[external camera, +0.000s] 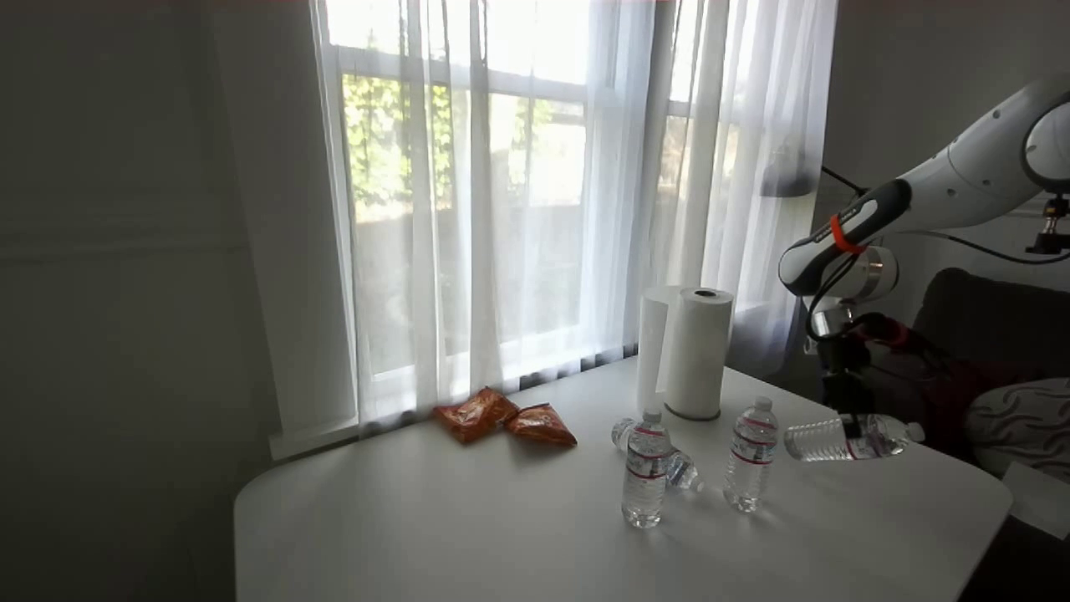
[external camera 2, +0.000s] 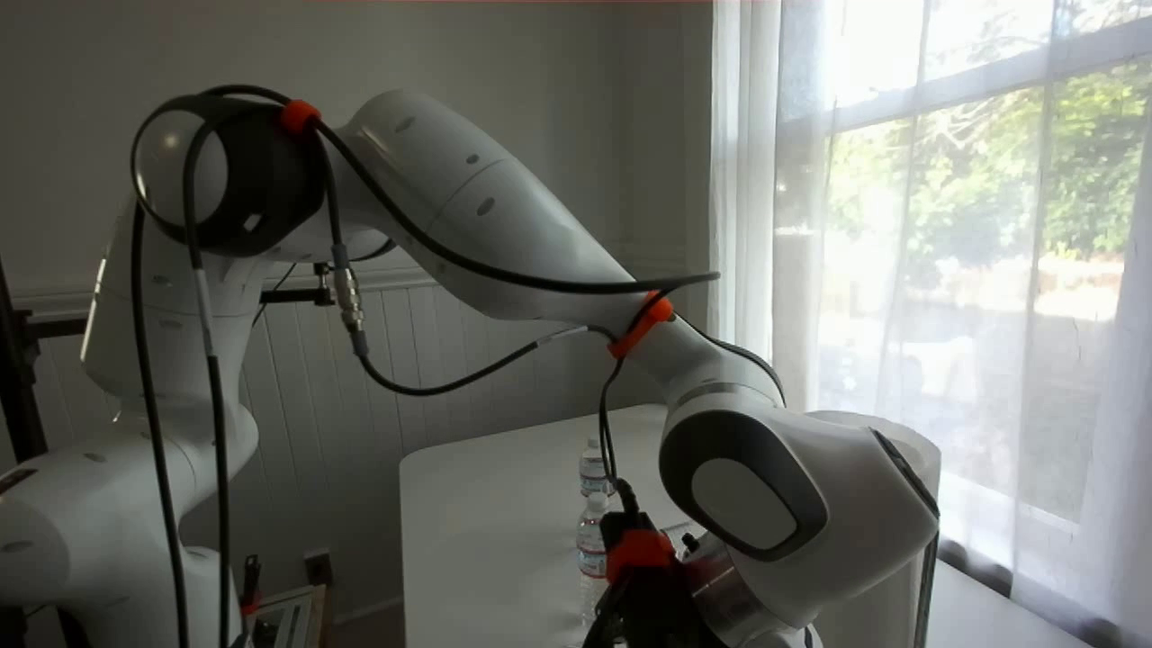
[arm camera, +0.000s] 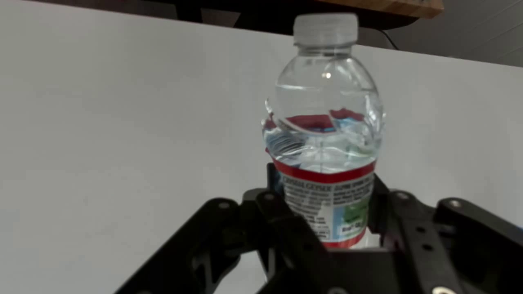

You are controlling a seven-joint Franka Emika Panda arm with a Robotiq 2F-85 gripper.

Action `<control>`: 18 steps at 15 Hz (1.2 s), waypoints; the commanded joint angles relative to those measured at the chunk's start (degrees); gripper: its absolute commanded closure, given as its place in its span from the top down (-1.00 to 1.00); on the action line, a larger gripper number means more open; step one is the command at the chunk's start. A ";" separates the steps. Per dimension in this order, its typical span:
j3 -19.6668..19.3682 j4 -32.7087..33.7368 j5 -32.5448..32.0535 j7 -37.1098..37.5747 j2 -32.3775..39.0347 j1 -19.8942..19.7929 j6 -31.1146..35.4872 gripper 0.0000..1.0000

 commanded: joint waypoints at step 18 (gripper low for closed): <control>-0.10 11.16 4.61 14.13 9.91 -1.92 -21.72 -0.57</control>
